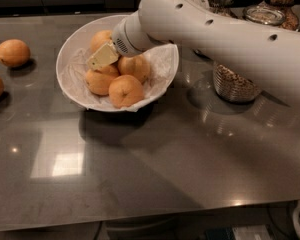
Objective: Pick orange from white bowl
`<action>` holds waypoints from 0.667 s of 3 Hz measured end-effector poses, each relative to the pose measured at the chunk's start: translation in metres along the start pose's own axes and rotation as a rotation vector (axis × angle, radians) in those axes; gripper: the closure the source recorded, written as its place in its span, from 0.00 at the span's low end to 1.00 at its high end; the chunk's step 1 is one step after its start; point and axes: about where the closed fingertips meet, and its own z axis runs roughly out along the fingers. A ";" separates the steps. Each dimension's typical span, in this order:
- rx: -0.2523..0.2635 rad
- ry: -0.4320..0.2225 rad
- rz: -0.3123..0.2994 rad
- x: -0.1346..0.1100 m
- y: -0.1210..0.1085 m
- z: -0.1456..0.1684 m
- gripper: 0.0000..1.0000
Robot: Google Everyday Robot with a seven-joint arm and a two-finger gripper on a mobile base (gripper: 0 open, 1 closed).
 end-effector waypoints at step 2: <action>0.014 -0.020 -0.003 -0.021 -0.009 0.018 0.15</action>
Offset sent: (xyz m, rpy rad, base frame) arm 0.0208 0.0032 0.0032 -0.0039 -0.0329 -0.0207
